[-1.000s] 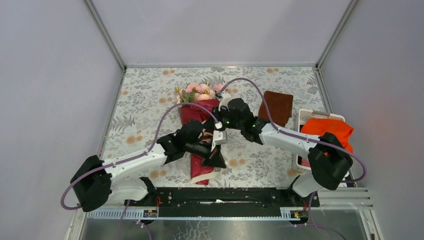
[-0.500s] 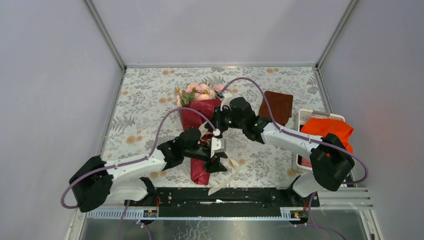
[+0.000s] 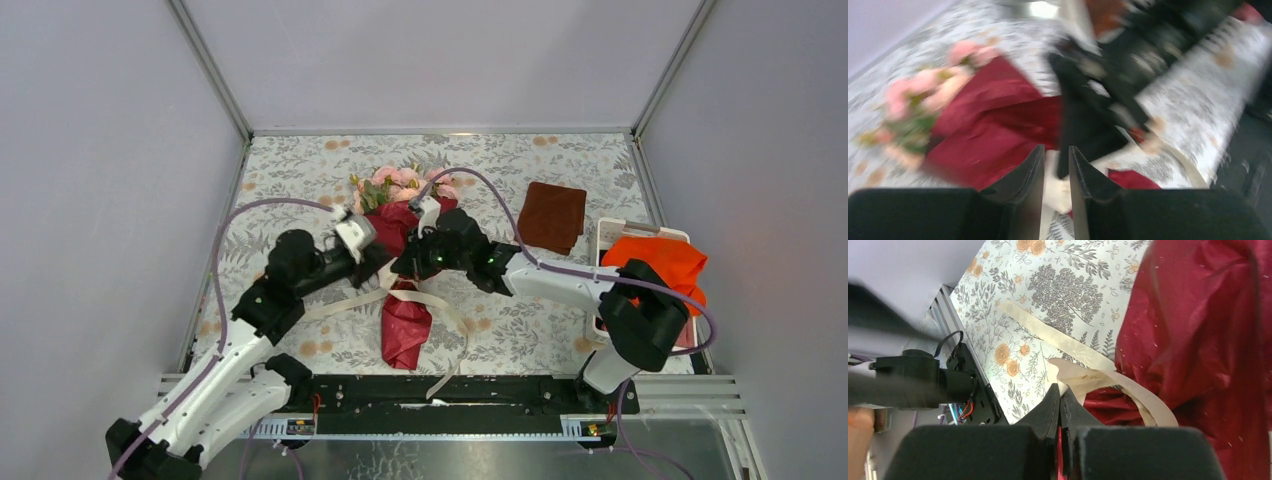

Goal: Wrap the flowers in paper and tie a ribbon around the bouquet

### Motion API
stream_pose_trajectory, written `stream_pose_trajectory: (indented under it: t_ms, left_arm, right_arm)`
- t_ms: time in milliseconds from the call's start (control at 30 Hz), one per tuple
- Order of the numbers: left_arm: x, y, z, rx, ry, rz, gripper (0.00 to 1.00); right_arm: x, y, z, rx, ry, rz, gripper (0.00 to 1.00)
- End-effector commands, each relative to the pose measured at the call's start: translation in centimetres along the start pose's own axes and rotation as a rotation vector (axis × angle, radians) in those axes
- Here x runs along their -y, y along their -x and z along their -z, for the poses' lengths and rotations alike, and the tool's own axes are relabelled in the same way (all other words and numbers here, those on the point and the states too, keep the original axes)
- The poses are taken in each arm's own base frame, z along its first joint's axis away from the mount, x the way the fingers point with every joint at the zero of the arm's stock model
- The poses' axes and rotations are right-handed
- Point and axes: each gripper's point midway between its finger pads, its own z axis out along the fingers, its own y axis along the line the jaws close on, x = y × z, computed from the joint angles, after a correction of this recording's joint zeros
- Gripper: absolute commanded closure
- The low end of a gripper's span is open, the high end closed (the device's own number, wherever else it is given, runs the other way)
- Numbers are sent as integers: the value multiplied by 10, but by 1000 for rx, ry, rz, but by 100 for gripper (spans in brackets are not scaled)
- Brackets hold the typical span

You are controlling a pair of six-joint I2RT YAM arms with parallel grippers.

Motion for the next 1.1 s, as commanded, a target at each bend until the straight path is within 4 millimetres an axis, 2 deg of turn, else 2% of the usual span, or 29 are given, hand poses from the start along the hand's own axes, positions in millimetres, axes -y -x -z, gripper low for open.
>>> stream_pose_trajectory:
  t_ms: [0,100,167,233,333,367,500,533,567,633,733,833,900,967,1000,1067]
  left_arm:
    - [-82,21,36,91,469,370,71]
    - [-99,-16,45,20,577,530,67]
    - [-109,-45,47,-16,639,624,65]
    - [-123,-62,52,-26,698,696,65]
    - [-143,-78,60,1,750,769,61]
    - [-147,-79,62,23,750,767,61]
    - [-155,-84,67,40,765,715,57]
    - [-155,-87,68,33,767,707,56]
    - [-155,-90,69,27,766,701,55]
    - [-153,-90,69,27,751,677,53]
    - [-152,-81,66,53,710,624,53]
    - [-143,-61,60,93,603,503,54]
    - [-115,-47,48,105,398,354,57]
    - [-71,-52,39,63,129,116,63]
    - [-58,-58,38,45,60,19,65]
    - [-43,-75,32,-21,9,-68,69]
  right_arm:
    - [-24,14,-19,89,75,97,100]
    - [-36,6,-33,71,88,191,100]
    - [-37,-6,-43,35,81,241,100]
    - [-42,-19,-52,0,82,291,99]
    - [-56,-39,-63,-53,114,385,90]
    - [-61,-48,-66,-79,134,425,84]
    - [-73,-75,-68,-253,198,564,45]
    - [-78,-73,-64,-276,216,585,31]
    - [-80,-72,-55,-304,220,603,25]
    - [-86,-53,-39,-275,223,642,17]
    - [-83,-23,-15,-240,253,589,2]
    - [-59,-7,0,-237,220,506,0]
    - [-32,3,3,-228,124,454,6]
    - [-3,6,1,-238,18,394,19]
    - [10,6,-1,-251,-28,377,28]
    - [26,0,-5,-296,-97,364,51]
